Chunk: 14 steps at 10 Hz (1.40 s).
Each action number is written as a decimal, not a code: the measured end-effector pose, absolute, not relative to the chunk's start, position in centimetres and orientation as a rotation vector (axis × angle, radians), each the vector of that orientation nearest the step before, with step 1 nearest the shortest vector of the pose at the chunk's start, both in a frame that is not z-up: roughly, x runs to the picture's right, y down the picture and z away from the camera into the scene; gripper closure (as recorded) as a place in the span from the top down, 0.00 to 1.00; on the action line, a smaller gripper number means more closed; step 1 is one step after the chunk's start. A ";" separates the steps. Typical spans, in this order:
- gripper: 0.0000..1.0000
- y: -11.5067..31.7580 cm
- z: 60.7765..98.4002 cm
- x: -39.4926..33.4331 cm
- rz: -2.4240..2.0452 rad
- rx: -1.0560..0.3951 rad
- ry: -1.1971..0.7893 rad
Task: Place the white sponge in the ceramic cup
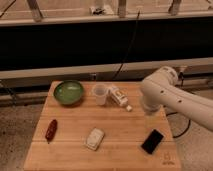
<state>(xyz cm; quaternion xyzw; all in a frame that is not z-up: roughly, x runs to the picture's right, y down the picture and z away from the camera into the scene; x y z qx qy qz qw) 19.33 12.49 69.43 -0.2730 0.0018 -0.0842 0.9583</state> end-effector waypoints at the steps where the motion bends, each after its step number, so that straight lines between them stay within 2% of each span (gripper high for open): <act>1: 0.80 12.6 69.5 19.1 -0.195 -0.553 -0.001; 14: 0.80 15.3 70.5 10.8 -0.551 -0.574 -0.103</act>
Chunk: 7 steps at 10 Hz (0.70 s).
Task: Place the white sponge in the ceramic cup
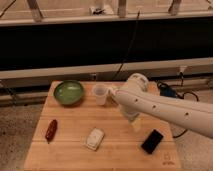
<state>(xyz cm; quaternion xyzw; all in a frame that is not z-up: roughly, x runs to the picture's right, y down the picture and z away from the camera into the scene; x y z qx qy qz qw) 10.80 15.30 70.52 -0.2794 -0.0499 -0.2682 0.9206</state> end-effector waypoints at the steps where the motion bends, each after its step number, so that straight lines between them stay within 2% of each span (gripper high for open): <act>1: 0.80 15.4 70.6 10.2 -0.572 -0.575 -0.113; 7: 0.80 16.5 70.6 6.7 -0.740 -0.586 -0.174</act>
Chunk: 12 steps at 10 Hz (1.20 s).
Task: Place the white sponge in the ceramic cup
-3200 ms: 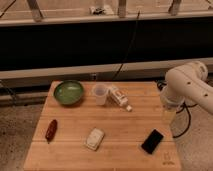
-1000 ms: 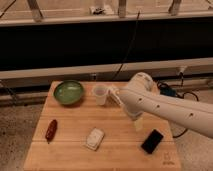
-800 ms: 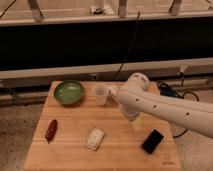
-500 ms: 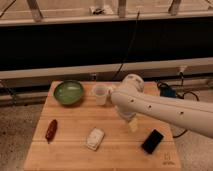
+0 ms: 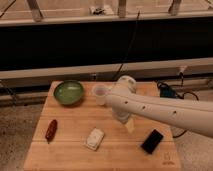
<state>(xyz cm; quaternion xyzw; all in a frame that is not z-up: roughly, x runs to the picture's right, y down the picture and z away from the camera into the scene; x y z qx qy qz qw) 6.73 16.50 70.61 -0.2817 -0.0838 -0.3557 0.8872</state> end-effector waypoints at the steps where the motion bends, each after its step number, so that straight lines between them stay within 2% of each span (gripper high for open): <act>1: 0.80 16.6 70.6 6.3 -0.770 -0.588 -0.180; 12: 0.80 20.4 71.1 -0.2 -1.072 -0.593 -0.313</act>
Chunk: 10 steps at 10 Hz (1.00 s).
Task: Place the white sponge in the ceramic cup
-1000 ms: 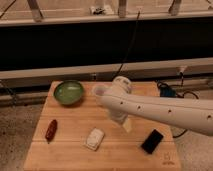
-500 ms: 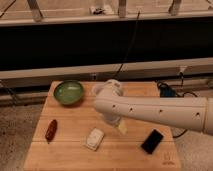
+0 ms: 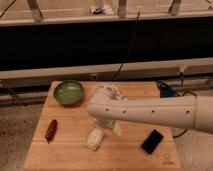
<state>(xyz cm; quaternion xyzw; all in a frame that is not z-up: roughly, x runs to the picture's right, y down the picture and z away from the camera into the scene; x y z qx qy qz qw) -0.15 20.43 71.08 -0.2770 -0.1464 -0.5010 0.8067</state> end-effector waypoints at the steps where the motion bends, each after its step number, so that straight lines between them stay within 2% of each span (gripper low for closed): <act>1: 0.80 20.9 71.1 -0.4 -1.100 -0.590 -0.326; 10: 0.80 26.1 74.4 -4.4 -1.207 -0.570 -0.450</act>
